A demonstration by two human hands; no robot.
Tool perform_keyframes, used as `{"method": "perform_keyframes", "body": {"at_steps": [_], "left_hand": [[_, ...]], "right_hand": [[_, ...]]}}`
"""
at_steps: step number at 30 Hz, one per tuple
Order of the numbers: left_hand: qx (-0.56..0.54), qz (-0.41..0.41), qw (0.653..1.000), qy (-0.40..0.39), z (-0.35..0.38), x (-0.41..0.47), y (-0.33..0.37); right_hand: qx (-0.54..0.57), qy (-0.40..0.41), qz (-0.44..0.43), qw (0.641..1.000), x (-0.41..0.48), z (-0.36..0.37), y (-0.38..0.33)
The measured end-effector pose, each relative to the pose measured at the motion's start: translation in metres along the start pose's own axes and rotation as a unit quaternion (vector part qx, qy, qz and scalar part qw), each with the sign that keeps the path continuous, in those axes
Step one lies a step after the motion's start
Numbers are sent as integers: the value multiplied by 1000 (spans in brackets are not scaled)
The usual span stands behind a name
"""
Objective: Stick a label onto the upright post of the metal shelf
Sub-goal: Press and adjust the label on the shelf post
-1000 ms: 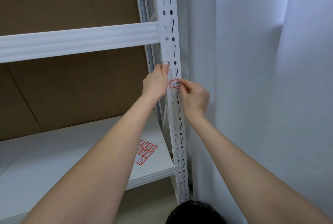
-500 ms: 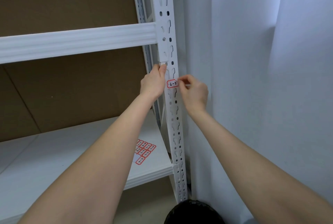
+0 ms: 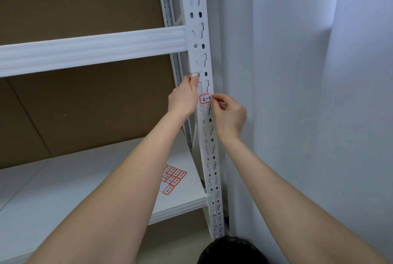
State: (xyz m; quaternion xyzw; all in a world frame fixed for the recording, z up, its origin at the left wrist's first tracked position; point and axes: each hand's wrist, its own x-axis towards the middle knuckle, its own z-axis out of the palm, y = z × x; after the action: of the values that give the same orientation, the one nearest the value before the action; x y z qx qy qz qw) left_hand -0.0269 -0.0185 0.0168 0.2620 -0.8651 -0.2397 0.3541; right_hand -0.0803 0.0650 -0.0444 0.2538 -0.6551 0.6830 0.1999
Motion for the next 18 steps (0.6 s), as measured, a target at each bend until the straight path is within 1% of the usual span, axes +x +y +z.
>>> {"method": "perform_keyframes", "body": {"at_steps": [6,11,18], "left_hand": [[1,2,1000,0,1,3,-3],[-4,2,1000,-1,1,2,-2],[-1,2,1000,2,1,3,-3]], "right_hand": [[-55,-30,-25,998,8,-2,-1],[1,-27,37,999,7,-7,-2],[-13,-15,39,999,5,-3,-4]]}}
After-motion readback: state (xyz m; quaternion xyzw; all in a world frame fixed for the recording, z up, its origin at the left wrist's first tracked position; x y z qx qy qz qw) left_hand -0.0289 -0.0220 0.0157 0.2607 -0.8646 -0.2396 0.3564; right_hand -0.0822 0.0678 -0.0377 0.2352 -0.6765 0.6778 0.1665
